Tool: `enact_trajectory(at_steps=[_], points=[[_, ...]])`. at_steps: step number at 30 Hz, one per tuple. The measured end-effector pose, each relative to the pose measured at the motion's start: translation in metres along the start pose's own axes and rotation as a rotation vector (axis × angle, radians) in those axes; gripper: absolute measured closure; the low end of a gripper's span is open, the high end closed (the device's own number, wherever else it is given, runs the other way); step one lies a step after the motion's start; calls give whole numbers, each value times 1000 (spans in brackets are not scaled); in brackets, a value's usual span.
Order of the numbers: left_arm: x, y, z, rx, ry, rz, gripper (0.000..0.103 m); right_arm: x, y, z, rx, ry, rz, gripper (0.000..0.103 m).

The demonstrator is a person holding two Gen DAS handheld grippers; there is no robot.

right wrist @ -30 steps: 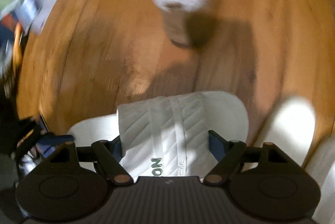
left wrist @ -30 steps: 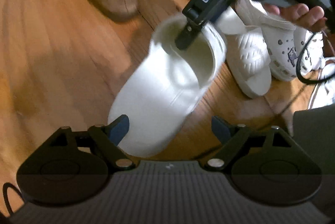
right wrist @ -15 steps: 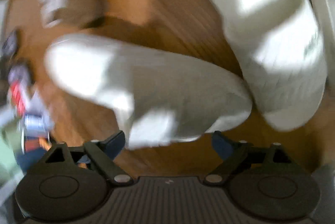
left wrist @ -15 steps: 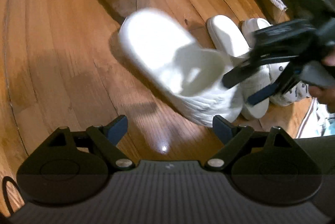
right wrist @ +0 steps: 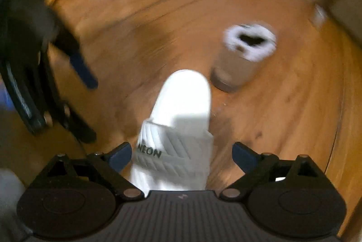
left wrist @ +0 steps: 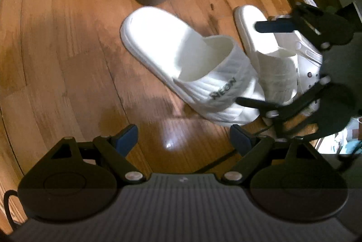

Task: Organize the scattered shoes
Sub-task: 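Carry the slide beside the first NEON slide and open the right tool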

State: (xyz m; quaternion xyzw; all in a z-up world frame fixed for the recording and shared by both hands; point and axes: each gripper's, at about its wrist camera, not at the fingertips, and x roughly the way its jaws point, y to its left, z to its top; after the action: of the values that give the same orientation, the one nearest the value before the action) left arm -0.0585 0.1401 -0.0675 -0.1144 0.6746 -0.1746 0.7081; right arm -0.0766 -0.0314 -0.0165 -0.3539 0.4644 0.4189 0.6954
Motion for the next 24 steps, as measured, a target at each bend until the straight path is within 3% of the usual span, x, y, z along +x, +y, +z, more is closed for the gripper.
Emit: enact_trajectory(at_steps=[5, 8, 10, 13, 16, 19, 24], points=[[2, 6, -3, -14, 10, 13, 15, 29, -9, 8, 83, 94, 60, 8], [1, 7, -2, -18, 7, 16, 15, 32, -30, 5, 225, 132, 117, 15], [1, 8, -2, -21, 5, 18, 15, 21, -42, 1, 361, 162, 156, 19], [0, 8, -1, -23, 2, 20, 15, -1, -51, -21, 625, 129, 238, 19], [1, 4, 1, -14, 2, 21, 15, -15, -48, -39, 777, 91, 190, 19], [4, -3, 3, 3, 7, 11, 15, -25, -47, -51, 829, 78, 93, 19], [8, -14, 6, 11, -3, -26, 15, -10, -49, -63, 905, 123, 12, 14]])
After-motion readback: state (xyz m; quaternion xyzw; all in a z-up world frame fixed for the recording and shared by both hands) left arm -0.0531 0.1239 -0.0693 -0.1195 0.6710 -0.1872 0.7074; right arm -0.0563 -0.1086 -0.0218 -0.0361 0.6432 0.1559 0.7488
